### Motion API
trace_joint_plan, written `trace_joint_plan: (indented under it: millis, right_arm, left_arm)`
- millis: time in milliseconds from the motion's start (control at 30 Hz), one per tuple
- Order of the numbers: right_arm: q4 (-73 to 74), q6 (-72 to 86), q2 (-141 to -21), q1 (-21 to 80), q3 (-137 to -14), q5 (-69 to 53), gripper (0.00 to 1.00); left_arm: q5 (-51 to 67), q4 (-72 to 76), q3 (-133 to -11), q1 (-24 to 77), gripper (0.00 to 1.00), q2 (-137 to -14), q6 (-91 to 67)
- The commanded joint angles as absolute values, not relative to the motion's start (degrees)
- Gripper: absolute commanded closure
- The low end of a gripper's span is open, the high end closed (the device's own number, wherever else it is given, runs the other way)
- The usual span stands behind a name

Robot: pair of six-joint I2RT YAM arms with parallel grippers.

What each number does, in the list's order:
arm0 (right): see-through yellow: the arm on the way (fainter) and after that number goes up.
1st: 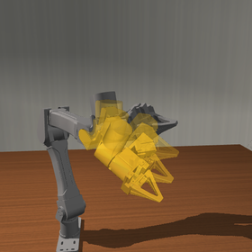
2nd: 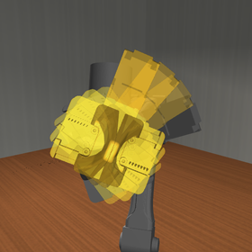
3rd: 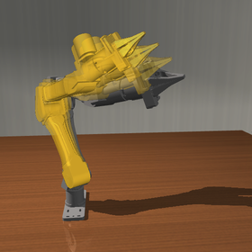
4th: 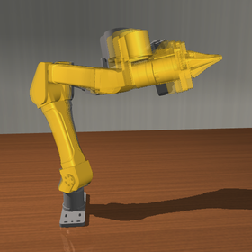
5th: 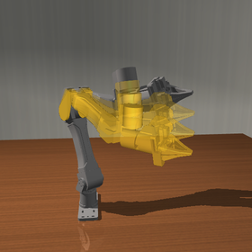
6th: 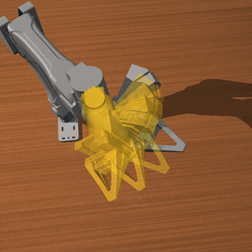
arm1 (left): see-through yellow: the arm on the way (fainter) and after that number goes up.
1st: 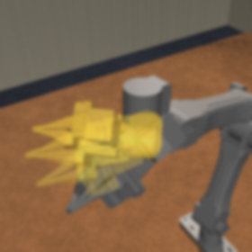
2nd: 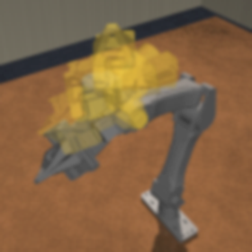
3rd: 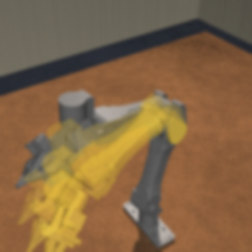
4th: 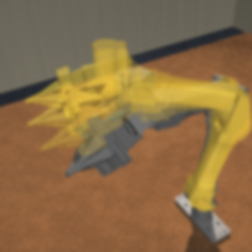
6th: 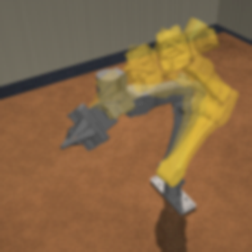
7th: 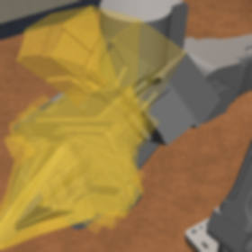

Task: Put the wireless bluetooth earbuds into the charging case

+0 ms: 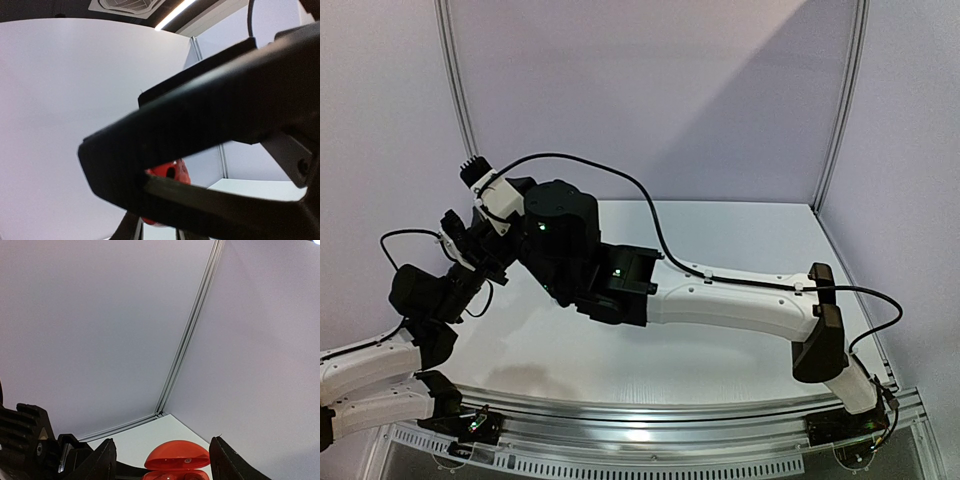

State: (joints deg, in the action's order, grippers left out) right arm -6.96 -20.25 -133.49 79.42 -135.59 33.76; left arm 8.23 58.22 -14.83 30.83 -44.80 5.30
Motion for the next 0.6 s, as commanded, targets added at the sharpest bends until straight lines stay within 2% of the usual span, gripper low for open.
trace_joint_plan:
  millis: [0, 567]
  right_arm:
    - [-7.7, -20.6, -132.5, 78.9, -137.6, 34.1, 0.35]
    - [-5.7, -18.5, -130.7, 79.1, -137.3, 32.8, 0.32]
  left_arm:
    - [9.0, 57.2, -15.6, 30.1, 1.0, -44.2, 3.7]
    - [8.5, 57.3, -15.6, 30.0, 1.0, -44.3, 4.3]
